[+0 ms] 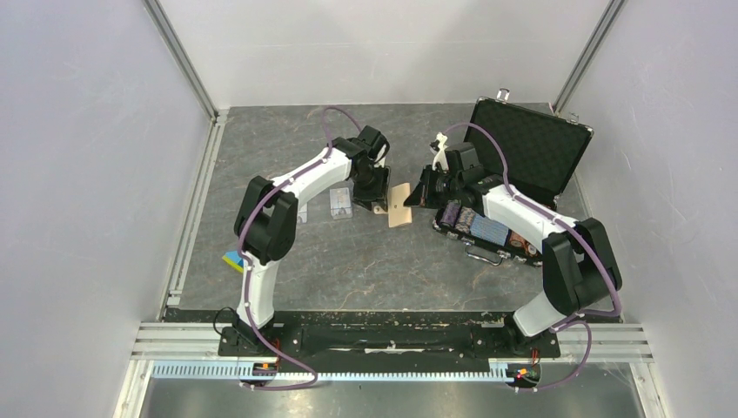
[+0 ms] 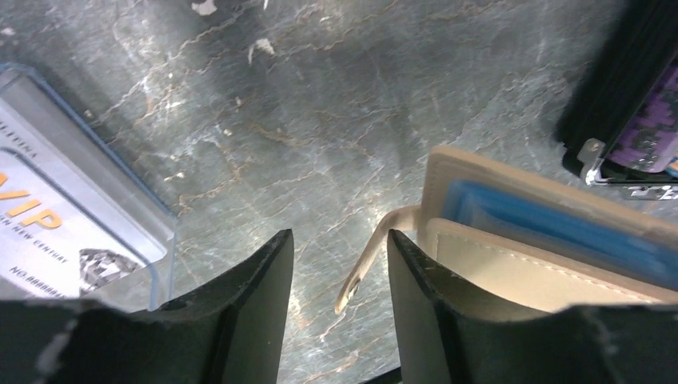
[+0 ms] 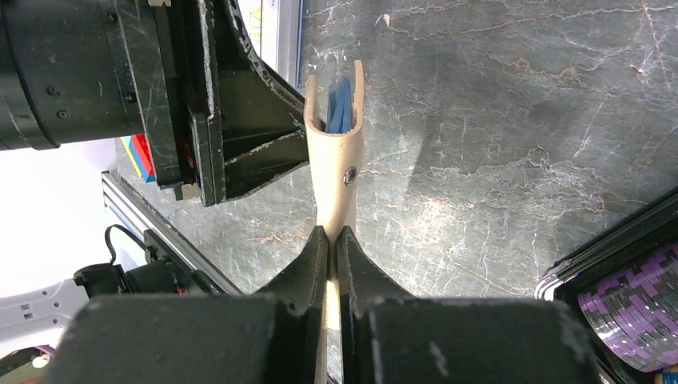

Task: Put the credit cards into the card holder
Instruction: Open the card holder.

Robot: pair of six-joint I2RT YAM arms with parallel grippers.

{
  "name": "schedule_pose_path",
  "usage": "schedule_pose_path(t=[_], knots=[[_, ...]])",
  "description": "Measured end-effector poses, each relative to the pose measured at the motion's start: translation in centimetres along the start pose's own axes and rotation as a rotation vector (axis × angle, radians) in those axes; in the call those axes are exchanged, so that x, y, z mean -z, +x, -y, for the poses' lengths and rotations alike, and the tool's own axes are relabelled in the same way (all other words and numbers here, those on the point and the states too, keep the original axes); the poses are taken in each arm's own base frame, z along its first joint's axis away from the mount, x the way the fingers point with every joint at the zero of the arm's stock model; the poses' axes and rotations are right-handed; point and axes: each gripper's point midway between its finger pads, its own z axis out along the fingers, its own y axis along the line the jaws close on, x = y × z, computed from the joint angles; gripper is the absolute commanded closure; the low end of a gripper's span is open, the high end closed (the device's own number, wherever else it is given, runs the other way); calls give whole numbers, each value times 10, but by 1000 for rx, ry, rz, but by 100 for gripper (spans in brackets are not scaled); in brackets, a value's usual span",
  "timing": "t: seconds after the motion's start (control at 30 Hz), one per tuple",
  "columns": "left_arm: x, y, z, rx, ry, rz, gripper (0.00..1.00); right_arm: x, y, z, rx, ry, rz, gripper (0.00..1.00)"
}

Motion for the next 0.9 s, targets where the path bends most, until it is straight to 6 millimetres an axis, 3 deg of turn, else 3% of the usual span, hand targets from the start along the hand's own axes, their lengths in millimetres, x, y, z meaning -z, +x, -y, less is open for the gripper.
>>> schedule_pose_path(t=[0.2, 0.3, 0.4, 0.47, 0.5, 0.67, 0.8, 0.9], knots=[[-5, -1, 5, 10, 70, -1, 50, 3, -1, 0, -7, -9, 1, 100], [-10, 3, 3, 22, 95, -14, 60, 7, -2, 0, -26, -20, 10, 100], [-13, 7, -2, 40, 116, -21, 76, 12, -3, 0, -46, -34, 19, 100], [-12, 8, -6, 55, 121, -22, 79, 13, -4, -1, -57, -45, 22, 100], [-10, 8, -8, 62, 125, -19, 77, 13, -5, -1, -60, -49, 24, 100], [3, -5, -7, 79, 154, 38, 45, 13, -2, -2, -78, -64, 19, 100], [11, -11, -4, 93, 212, 75, 41, 13, -1, -2, -85, -74, 18, 100], [12, -8, -5, 132, 257, 74, 43, 16, -3, -2, -90, -77, 31, 100]])
